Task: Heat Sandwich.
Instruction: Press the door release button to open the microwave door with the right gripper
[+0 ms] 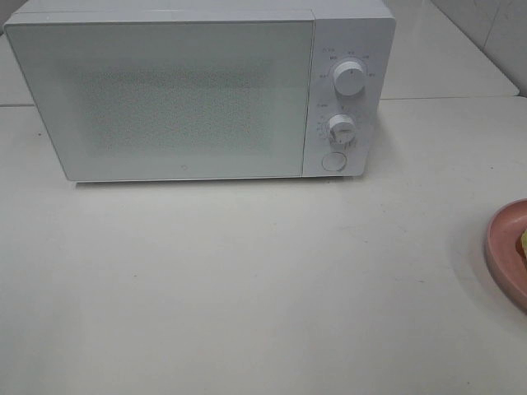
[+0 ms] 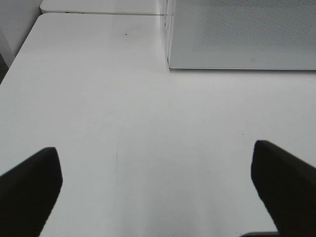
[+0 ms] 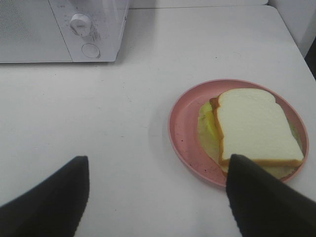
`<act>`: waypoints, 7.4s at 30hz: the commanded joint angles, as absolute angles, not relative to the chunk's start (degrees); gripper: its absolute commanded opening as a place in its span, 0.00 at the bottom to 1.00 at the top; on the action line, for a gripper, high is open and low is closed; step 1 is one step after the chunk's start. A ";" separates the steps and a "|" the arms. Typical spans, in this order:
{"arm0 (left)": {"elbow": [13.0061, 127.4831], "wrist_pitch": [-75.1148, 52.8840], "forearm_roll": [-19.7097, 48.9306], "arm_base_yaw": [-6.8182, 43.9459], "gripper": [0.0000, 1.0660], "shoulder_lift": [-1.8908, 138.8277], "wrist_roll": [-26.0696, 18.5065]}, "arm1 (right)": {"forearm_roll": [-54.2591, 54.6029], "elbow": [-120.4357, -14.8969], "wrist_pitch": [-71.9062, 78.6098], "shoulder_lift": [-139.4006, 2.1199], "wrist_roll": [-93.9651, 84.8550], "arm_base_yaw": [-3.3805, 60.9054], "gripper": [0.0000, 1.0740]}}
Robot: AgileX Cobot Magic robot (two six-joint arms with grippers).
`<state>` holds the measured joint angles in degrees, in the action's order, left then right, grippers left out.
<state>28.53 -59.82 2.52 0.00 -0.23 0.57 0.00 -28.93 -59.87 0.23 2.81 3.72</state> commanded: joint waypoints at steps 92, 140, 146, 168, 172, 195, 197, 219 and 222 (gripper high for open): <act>28.36 -59.24 2.58 0.17 0.93 -1.72 0.74 | 2.81 -26.59 20.34 -70.42 6.70 3.38 0.71; 28.36 -59.24 2.58 0.17 0.93 -1.72 0.74 | 44.06 -20.11 62.05 -96.83 -15.64 45.44 0.71; 28.36 -59.24 2.58 0.17 0.93 -1.72 0.74 | 44.06 -20.11 62.17 -96.83 -15.24 45.44 0.71; 28.36 -59.24 2.58 0.17 0.93 -1.72 0.74 | 44.23 -20.11 62.17 -96.83 50.65 45.44 0.69; 28.36 -59.24 2.58 0.17 0.93 -1.72 0.74 | 44.23 -20.11 62.17 -96.83 63.77 45.44 0.65; 28.36 -59.24 2.58 0.17 0.93 -1.72 0.74 | 44.40 -20.11 57.98 -96.83 76.20 45.32 0.00; 28.36 -59.24 2.58 0.17 0.93 -1.72 0.74 | 44.23 -20.40 57.87 -97.80 76.20 44.81 0.00; 28.36 -59.24 2.58 0.17 0.93 -1.72 0.74 | 32.37 -32.95 56.09 -110.87 79.24 35.75 0.00; 28.36 -59.24 2.58 0.17 0.93 -1.72 0.74 | 31.05 -35.01 54.72 -112.76 79.35 34.32 0.00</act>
<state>28.53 -59.82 2.52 0.00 -0.23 0.57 32.66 -33.63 55.92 -112.01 79.13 35.18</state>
